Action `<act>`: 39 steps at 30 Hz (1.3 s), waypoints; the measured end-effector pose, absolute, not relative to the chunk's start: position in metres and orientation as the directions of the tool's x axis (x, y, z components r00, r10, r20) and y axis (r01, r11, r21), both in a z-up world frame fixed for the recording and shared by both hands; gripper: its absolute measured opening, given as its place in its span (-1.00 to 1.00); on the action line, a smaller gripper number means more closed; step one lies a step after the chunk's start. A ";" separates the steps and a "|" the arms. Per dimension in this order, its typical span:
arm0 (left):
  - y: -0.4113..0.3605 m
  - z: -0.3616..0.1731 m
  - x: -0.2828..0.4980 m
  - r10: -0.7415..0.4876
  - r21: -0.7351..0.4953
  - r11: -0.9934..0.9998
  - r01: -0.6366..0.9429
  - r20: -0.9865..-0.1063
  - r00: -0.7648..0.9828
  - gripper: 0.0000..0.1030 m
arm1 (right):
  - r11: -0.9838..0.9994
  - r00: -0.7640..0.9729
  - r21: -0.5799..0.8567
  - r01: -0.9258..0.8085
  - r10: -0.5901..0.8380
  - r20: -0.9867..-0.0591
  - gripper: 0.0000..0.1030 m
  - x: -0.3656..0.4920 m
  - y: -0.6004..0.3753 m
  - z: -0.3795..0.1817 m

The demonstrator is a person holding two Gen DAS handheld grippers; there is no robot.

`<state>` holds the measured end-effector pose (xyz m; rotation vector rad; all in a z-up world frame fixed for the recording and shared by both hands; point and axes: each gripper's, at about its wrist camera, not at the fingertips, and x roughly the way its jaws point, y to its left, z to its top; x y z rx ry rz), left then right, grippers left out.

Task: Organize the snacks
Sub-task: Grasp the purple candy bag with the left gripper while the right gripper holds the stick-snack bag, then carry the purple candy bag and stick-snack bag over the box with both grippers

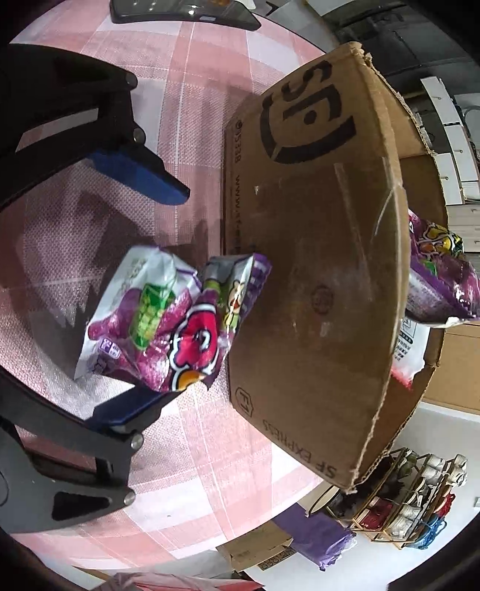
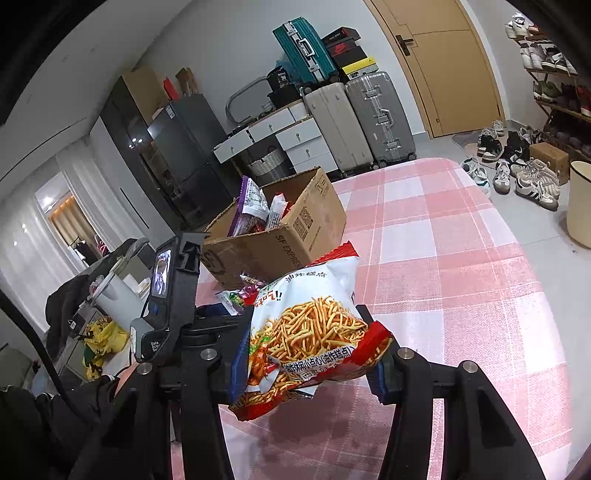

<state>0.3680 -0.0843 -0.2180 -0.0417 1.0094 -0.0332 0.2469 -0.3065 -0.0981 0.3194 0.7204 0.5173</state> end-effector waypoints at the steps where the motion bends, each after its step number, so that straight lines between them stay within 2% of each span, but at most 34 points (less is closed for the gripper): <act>1: -0.085 -0.218 0.369 -0.045 -0.047 0.999 0.010 -0.845 0.533 0.65 | 0.829 0.637 0.447 -0.335 0.549 -0.541 0.00 0.247 -0.307 -0.098; 5: -0.092 -0.216 0.379 -0.032 -0.028 0.999 0.016 -0.842 0.538 0.46 | 0.831 0.644 0.445 -0.333 0.545 -0.536 0.00 0.245 -0.308 -0.095; 10: -0.098 -0.211 0.390 -0.039 -0.013 0.999 0.052 -0.845 0.533 0.03 | 0.829 0.644 0.447 -0.335 0.548 -0.534 0.00 0.242 -0.308 -0.095; 15: -0.102 -0.206 0.399 -0.065 -0.021 0.996 0.088 -0.842 0.536 -0.10 | 0.828 0.642 0.450 -0.335 0.550 -0.534 0.00 0.243 -0.308 -0.095; 32: -0.104 -0.202 0.369 -0.084 -0.013 0.991 0.132 -0.831 0.551 -0.16 | 0.831 0.645 0.441 -0.339 0.547 -0.534 0.00 0.241 -0.302 -0.090; 39: -0.082 -0.177 0.336 -0.115 -0.039 0.989 0.145 -0.814 0.569 -0.16 | 0.830 0.639 0.441 -0.341 0.549 -0.539 0.00 0.241 -0.301 -0.090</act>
